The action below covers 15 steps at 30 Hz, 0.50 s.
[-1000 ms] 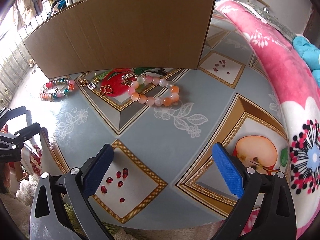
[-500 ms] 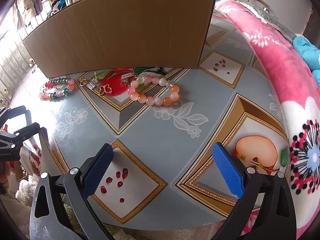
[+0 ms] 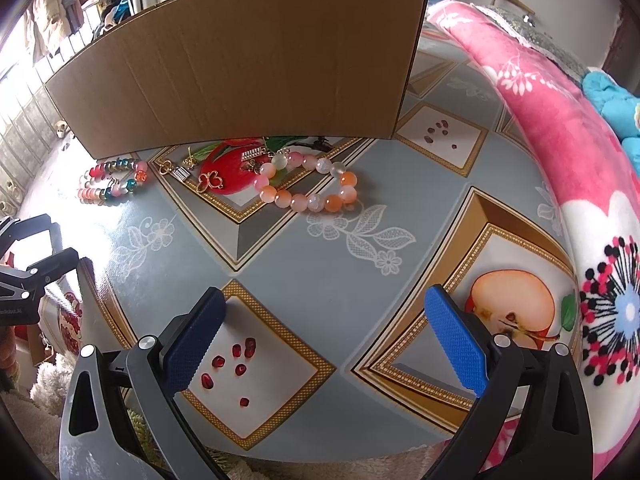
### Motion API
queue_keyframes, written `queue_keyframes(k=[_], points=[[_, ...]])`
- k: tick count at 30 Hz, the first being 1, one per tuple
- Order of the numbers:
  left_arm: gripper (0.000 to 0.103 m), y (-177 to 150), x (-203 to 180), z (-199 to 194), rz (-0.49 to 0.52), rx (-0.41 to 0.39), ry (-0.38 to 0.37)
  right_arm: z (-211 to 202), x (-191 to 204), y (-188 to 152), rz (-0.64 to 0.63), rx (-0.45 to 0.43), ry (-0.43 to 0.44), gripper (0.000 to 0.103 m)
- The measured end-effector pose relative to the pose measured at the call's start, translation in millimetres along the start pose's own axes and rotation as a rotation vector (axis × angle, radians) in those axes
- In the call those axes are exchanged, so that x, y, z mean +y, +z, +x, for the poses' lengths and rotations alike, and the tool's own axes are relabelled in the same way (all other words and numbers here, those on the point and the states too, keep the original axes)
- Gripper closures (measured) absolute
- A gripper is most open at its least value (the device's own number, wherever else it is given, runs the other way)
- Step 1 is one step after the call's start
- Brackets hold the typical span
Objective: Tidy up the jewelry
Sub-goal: 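Withdraw both open grippers from the box back over the table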
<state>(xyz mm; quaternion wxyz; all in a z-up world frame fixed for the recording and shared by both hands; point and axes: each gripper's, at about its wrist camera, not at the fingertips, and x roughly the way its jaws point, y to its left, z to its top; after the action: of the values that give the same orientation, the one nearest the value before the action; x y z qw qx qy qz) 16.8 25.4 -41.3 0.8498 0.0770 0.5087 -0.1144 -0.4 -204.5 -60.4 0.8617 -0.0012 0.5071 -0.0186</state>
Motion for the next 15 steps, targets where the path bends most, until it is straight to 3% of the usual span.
queue_keyframes(k=[7,11,15], points=[[0.005,0,0,-1,0.000,-0.012,0.000,-4,-4,0,-0.006,-0.016,0.018,0.008],[0.006,0,3,-10,-0.010,-0.081,-0.001,-22,-17,4,0.059,-0.090,0.126,0.008],[0.015,7,2,-26,0.008,-0.189,-0.017,-35,-16,12,0.067,-0.148,0.199,0.009]])
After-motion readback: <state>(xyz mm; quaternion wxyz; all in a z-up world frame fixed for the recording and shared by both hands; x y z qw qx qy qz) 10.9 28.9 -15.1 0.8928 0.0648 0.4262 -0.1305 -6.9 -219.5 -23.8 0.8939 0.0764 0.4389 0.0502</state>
